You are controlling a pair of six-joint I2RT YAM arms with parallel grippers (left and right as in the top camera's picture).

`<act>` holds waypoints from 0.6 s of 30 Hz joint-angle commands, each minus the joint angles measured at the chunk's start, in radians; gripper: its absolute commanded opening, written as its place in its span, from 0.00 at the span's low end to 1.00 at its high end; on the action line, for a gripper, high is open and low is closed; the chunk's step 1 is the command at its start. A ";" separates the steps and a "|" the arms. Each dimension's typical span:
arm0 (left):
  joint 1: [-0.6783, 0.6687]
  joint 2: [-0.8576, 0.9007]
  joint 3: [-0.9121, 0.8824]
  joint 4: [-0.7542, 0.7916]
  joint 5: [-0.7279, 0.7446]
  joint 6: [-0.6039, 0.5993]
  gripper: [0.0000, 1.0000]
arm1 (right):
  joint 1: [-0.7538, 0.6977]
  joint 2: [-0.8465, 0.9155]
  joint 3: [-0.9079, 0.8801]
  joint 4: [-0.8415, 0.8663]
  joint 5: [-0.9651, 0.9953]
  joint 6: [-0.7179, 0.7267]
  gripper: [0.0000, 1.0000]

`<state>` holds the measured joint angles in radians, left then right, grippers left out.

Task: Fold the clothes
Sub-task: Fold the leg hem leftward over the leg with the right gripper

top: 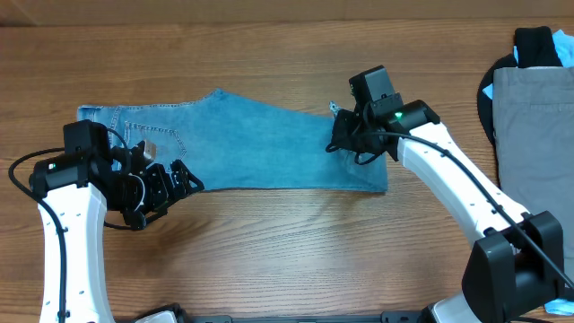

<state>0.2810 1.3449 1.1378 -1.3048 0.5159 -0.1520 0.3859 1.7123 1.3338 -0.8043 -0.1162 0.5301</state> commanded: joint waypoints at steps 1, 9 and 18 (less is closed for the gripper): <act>-0.002 0.007 -0.005 0.000 0.005 -0.002 1.00 | 0.032 0.007 0.007 0.013 -0.008 0.021 0.14; -0.002 0.007 -0.005 -0.003 0.005 -0.002 1.00 | 0.016 0.010 0.019 0.013 -0.005 0.011 0.63; -0.002 0.007 -0.005 -0.002 0.004 -0.002 1.00 | -0.220 0.013 0.092 -0.152 -0.005 -0.093 0.71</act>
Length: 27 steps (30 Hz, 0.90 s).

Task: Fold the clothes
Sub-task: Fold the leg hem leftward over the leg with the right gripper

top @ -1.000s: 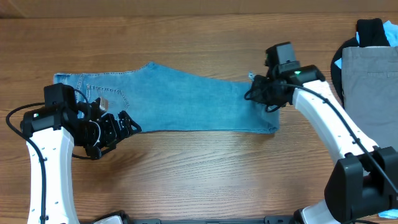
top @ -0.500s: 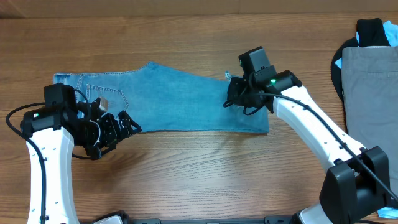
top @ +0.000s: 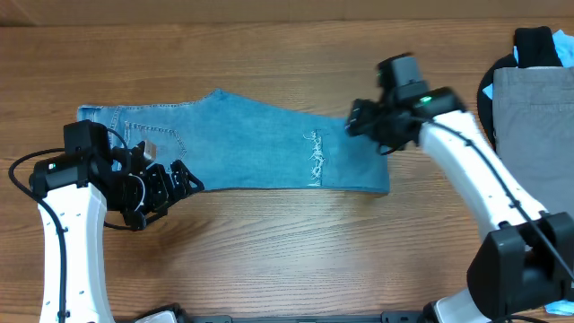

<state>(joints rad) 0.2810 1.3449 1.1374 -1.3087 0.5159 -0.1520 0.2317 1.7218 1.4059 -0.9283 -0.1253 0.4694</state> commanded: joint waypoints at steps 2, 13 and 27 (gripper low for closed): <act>-0.002 0.007 -0.004 0.005 0.004 -0.002 1.00 | -0.098 0.007 0.001 -0.056 0.000 -0.033 0.50; -0.002 0.007 -0.004 0.009 0.005 -0.002 1.00 | -0.087 0.011 -0.245 0.193 -0.051 -0.028 0.04; -0.002 0.007 -0.004 0.015 0.004 -0.002 1.00 | -0.097 0.172 -0.269 0.445 -0.121 -0.032 0.04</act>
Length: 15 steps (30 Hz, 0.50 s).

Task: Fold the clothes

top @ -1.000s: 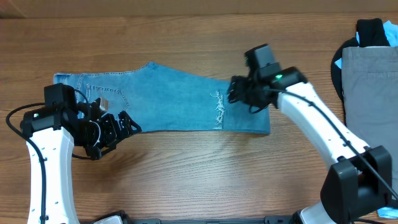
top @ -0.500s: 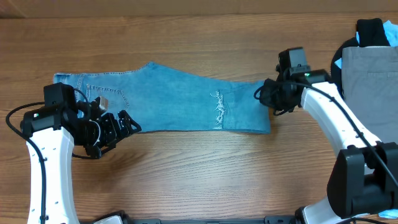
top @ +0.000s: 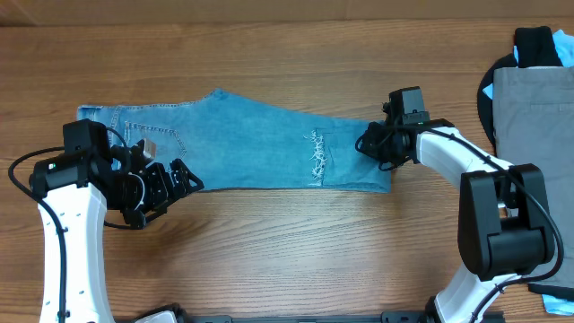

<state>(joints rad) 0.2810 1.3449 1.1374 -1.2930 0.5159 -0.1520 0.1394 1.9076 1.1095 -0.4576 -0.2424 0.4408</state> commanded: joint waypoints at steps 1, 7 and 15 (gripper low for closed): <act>-0.002 0.007 -0.004 0.000 0.004 -0.002 1.00 | -0.006 -0.032 0.047 -0.048 -0.003 -0.008 0.04; -0.002 0.007 -0.004 -0.004 0.004 -0.002 1.00 | -0.012 -0.224 0.187 -0.306 0.003 -0.034 0.17; -0.002 0.007 -0.004 -0.004 0.005 -0.002 1.00 | 0.004 -0.256 0.047 -0.420 0.004 -0.021 0.19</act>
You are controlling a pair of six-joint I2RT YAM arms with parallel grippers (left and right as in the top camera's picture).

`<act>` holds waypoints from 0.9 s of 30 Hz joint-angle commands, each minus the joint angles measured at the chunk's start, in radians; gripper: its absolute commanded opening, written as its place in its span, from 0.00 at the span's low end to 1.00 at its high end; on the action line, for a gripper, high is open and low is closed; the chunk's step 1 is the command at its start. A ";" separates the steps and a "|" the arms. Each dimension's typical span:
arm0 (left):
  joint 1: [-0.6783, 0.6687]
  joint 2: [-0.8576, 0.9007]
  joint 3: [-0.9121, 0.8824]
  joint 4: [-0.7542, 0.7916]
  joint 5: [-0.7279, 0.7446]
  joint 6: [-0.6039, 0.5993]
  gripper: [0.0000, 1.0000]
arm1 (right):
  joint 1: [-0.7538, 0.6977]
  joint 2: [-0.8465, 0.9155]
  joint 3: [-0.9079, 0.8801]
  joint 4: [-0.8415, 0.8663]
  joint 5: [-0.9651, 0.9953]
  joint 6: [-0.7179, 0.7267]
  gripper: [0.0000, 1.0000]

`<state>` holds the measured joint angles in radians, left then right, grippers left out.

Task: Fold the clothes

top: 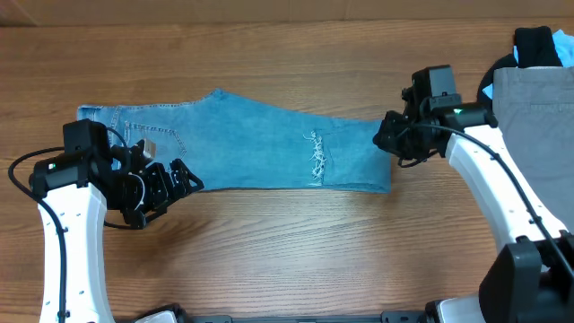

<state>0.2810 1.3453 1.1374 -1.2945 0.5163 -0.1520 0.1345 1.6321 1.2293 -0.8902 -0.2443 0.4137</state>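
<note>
Light blue jeans lie flat across the table, folded leg on leg, with the waistband at the left and a frayed rip near the knee. My left gripper rests at the jeans' front edge below the back pocket, its fingers spread open. My right gripper sits at the hem end on the right, just over the cloth's edge. Its dark fingers merge together in the overhead view, so their state is unclear.
A pile of other clothes lies at the right edge of the table: a grey garment on top, a black one behind it, and a bit of light blue cloth. The wooden table runs in front of the jeans.
My right gripper has shifted a little to the right, from just inside the hem to its very end. The jeans and the left arm have not moved.
My right gripper first sat over the knee, covering the rip. Then it was further right and the rip showed. It was then near the hem, and is now at the hem's end. The left gripper stayed open at the waistband end throughout.
</note>
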 commanded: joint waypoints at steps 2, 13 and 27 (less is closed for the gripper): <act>-0.002 0.007 -0.004 -0.007 0.004 -0.002 1.00 | 0.008 0.019 -0.164 0.089 -0.020 0.010 0.16; -0.002 0.007 -0.004 -0.014 0.004 -0.001 1.00 | 0.002 0.017 -0.405 0.312 0.016 0.113 0.04; -0.002 0.007 -0.004 -0.014 -0.003 -0.001 1.00 | -0.047 -0.121 -0.077 0.056 0.206 0.002 0.95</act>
<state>0.2810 1.3453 1.1374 -1.3090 0.5125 -0.1520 0.1223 1.5085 1.1458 -0.8520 -0.0891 0.4667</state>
